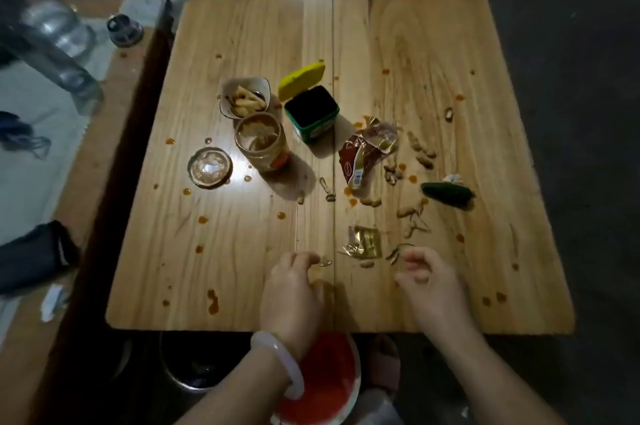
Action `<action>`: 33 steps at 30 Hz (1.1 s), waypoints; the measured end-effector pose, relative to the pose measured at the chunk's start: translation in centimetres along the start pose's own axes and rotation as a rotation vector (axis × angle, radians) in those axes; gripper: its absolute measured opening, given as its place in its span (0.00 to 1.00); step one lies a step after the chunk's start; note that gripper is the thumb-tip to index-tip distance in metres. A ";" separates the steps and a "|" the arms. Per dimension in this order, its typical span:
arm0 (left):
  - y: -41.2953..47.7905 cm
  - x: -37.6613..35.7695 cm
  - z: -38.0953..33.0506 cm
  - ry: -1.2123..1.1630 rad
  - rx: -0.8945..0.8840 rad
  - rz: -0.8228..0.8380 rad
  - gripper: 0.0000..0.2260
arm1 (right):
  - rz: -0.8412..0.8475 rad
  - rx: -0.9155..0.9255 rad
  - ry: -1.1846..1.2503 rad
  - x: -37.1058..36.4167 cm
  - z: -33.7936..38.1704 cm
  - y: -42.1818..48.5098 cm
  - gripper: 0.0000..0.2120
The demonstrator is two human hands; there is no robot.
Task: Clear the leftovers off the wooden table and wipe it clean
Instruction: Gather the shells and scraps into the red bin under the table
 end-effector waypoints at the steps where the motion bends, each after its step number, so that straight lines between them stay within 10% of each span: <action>1: 0.9 -0.8 0.3 0.029 0.011 0.000 0.13 | -0.019 0.023 -0.095 -0.4 -0.2 1.0 0.13; 14: 5.2 -6.0 0.7 0.131 0.041 0.000 0.11 | -0.013 0.166 -0.569 -3.5 -0.9 6.0 0.18; 33: 7.6 -7.9 -4.8 0.140 -0.252 0.127 0.25 | 0.100 0.322 -0.557 -6.0 0.0 4.3 0.08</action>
Point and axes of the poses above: each hand's wrist, its own y-axis towards the middle knuckle, its own x-axis out of the back of the hand, z = x × y, the point moved 9 cm from there along y, towards the middle knuckle, and after that the axes turned 3 degrees about y, right-handed, at the moved point
